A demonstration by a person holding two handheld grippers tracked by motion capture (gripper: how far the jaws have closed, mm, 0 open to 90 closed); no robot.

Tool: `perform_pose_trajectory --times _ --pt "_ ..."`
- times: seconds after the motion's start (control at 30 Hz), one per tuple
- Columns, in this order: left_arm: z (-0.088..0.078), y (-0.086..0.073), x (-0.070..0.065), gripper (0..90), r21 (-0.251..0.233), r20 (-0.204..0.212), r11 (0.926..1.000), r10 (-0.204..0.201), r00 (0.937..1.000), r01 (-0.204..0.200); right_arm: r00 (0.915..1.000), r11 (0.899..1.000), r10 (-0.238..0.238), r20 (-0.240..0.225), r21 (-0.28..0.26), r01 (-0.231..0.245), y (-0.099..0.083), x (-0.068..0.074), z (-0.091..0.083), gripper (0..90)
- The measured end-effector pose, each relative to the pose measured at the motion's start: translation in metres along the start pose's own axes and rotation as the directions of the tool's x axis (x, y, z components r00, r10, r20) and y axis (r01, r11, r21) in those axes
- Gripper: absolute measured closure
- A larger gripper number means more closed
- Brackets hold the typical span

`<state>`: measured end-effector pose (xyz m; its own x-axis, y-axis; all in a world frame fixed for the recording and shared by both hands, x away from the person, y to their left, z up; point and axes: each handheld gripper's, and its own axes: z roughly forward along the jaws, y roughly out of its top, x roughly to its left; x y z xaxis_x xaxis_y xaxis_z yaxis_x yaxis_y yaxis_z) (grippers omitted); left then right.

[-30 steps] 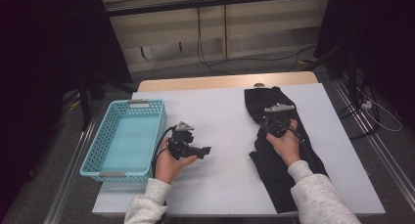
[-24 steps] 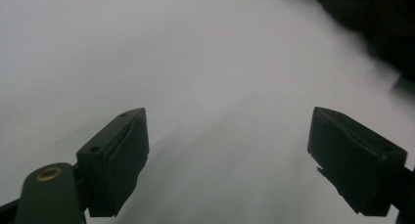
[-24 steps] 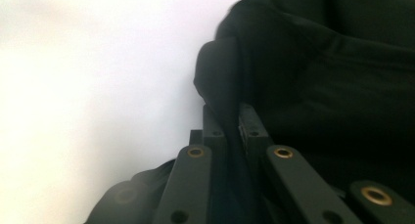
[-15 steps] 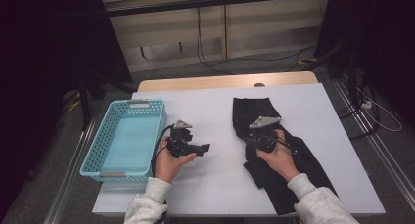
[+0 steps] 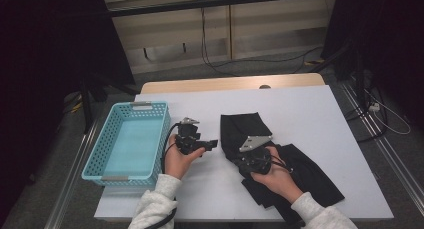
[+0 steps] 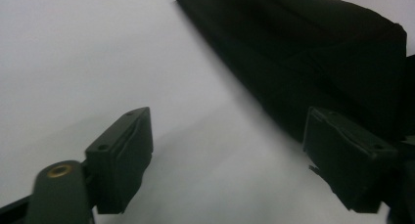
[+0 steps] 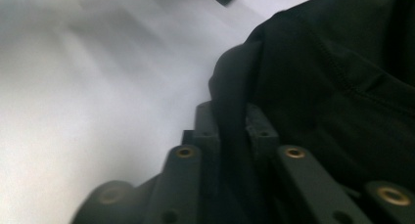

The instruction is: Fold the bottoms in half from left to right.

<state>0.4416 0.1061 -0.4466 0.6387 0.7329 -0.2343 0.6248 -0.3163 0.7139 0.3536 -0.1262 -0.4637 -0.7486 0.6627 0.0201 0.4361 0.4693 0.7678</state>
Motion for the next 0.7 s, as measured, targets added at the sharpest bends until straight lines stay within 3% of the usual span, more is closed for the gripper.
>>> perform_pose_trajectory --times 0.03,0.1,0.13,0.2,0.33,0.37,0.47,0.57,0.7 --pt "0.004 0.002 0.000 21.4 0.000 0.007 1.0000 -0.009 0.9999 0.009 1.0000 1.000 0.004 -0.003 -0.007 -0.004 0.000 0.000 -0.001 73.8" --pt "0.011 0.006 0.000 21.6 0.004 0.018 0.9999 -0.013 0.9998 0.013 0.9996 1.000 -0.008 0.029 -0.009 0.008 0.001 0.000 -0.003 58.8" --pt "0.013 0.008 -0.001 22.2 0.002 0.021 0.9999 -0.016 0.9996 0.016 0.9987 1.000 -0.017 0.048 -0.011 0.018 0.002 0.000 -0.006 55.5" --pt "0.019 0.012 -0.001 22.3 0.011 0.015 0.9999 -0.006 0.9999 0.006 0.9979 0.999 0.008 0.064 -0.037 -0.005 0.003 -0.003 -0.013 48.1" --pt "0.030 0.019 0.000 22.3 0.024 0.015 0.9997 -0.005 0.9999 0.005 0.9946 0.998 0.028 0.100 -0.056 -0.023 0.004 -0.010 -0.030 41.1" --pt "0.035 0.020 -0.001 22.3 0.018 0.015 0.9996 -0.024 0.9996 0.023 0.9943 0.998 0.026 0.104 -0.054 -0.021 0.004 -0.011 -0.033 40.8" --pt "0.041 0.023 -0.001 24.1 0.035 0.007 0.9993 -0.009 0.9999 0.009 0.9897 0.997 0.062 0.129 -0.061 -0.054 -0.002 -0.019 -0.042 37.4" --pt "0.049 0.029 -0.002 27.7 0.034 0.027 0.9994 -0.006 0.9996 0.005 0.9847 0.995 0.085 0.152 -0.058 -0.077 -0.009 -0.024 -0.048 35.0" --pt "0.060 0.036 -0.007 34.3 0.041 0.010 0.9990 0.017 0.9998 -0.017 0.9769 0.992 0.114 0.181 -0.074 -0.102 -0.015 -0.031 -0.060 33.8"
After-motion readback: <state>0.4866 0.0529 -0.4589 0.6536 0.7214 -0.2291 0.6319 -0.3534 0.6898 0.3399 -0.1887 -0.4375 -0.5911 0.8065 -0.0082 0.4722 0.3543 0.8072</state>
